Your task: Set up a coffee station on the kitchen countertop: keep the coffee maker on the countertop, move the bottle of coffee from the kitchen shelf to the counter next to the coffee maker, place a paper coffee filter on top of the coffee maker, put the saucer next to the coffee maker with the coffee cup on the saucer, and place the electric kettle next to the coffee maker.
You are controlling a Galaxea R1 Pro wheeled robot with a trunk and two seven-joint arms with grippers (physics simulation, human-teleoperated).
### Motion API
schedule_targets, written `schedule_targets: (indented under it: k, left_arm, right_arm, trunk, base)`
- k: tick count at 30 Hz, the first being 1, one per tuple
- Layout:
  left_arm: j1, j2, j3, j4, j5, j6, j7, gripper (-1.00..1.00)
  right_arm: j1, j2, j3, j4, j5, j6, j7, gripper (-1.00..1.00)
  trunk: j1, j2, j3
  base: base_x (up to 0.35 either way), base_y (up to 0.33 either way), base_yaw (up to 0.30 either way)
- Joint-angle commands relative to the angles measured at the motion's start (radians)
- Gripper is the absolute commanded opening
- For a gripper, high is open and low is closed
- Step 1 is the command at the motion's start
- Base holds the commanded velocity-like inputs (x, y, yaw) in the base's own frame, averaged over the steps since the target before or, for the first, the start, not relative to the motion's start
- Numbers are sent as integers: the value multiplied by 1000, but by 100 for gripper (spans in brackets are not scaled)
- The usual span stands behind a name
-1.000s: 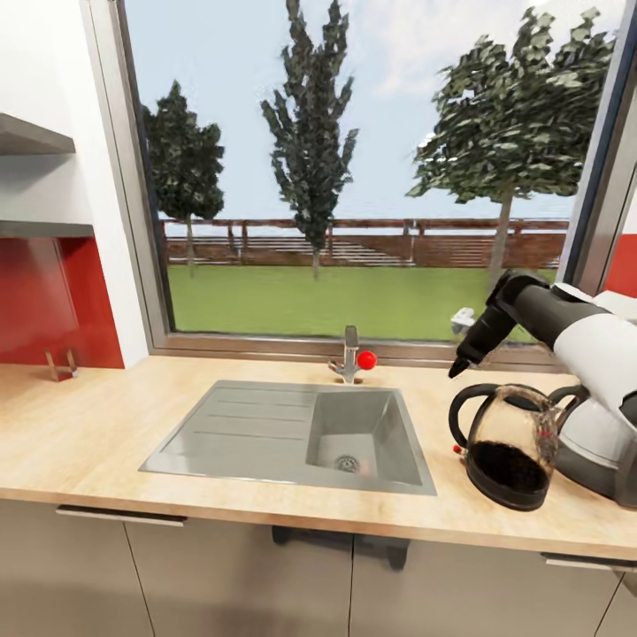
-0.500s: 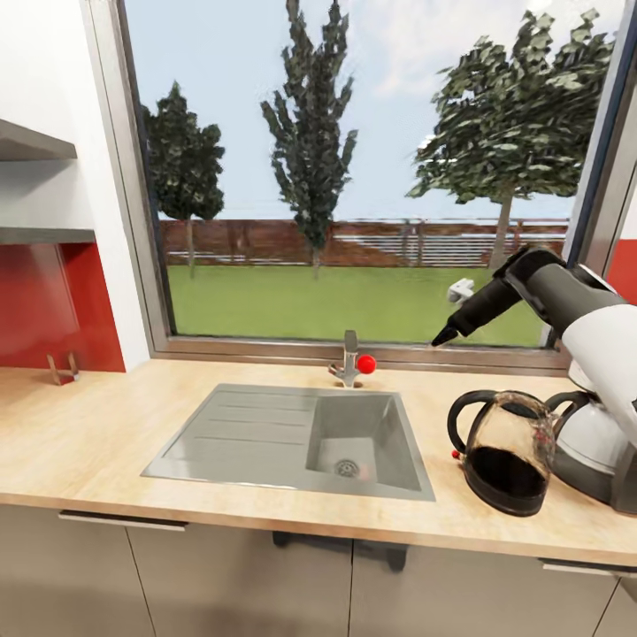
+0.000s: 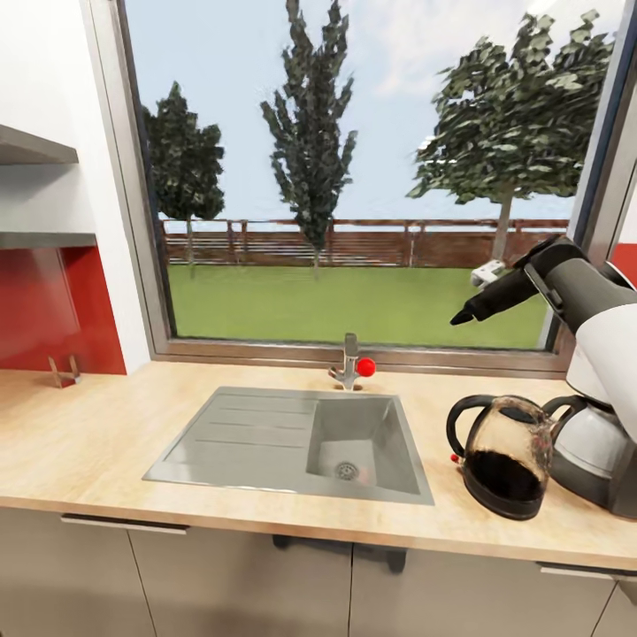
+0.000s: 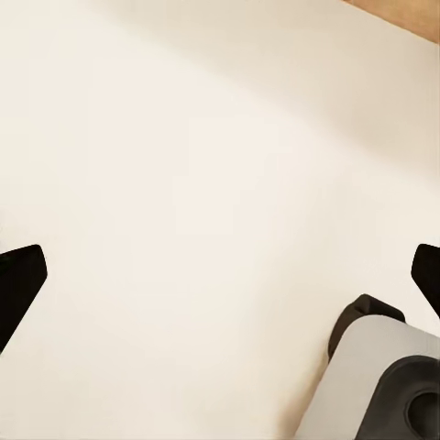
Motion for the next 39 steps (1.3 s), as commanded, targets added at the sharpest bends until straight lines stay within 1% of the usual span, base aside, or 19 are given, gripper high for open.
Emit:
schedule_targets:
  k: [1, 5, 11, 14, 15, 17, 19, 21, 25, 31, 37, 39]
  left_arm:
    - [0, 0, 8, -2, 3, -1, -7, 100]
    - [0, 2, 8, -6, 2, -5, -7, 100]
    - [0, 0, 8, -9, 3, -14, -7, 100]
    - [0, -1, 8, -10, 3, -17, -7, 100]
    - [0, 0, 9, -10, 7, -17, -7, 100]
    - [0, 0, 8, -10, 26, -18, -7, 100]
    - [0, -2, 8, -10, 38, -13, -7, 100]
    - [1, -2, 8, -10, 39, -10, -7, 100]
    - [1, -2, 8, -10, 40, -14, -8, 100]
    - [1, -5, 7, -10, 39, -42, -9, 100]
    - [0, -4, 6, -10, 40, -44, -9, 100]
    - [0, -4, 6, -10, 40, -43, -9, 100]
  right_arm:
    - [-1, -1, 2, -3, 12, 1, 2, 100]
    - [-1, -1, 2, -6, 15, 1, -29, 100]
    - [-1, -3, 2, -1, 16, -3, -43, 100]
    - [-1, -3, 3, 0, 20, -3, -52, 100]
    - [-1, -2, 4, 0, 21, -3, -55, 100]
    - [-1, 0, 6, -1, 23, -2, -57, 100]
    - [-1, -1, 8, -4, 24, -3, -56, 100]
    - [-1, 0, 9, -4, 25, -5, -57, 100]
    - [-1, 4, 10, -2, 59, -9, -66, 100]
    - [-1, 3, 9, 4, 70, -13, -80, 100]
    - [-1, 0, 9, 6, 74, -13, -93, 100]
    - [-1, 2, 10, 6, 82, -13, -108, 100]
  trunk:
    - [-4, 6, 2]
    - [-19, 34, 14]
    - [-42, 76, 33]
    - [-42, 76, 33]
    - [-42, 76, 33]
    - [-50, 90, 39]
    - [-57, 104, 46]
    - [-65, 118, 52]
    - [-80, 146, 65]
    - [-80, 146, 65]
    - [-80, 146, 65]
    - [-80, 146, 65]
  base:
    - [0, 0, 0]
    - [0, 0, 0]
    - [0, 0, 0]
    - [0, 0, 0]
    - [0, 0, 0]
    - [0, 0, 0]
    - [0, 0, 0]
    - [0, 0, 0]
    - [0, 0, 0]
    - [-80, 0, 0]
    - [-292, 1, 0]
    - [-327, 54, 0]
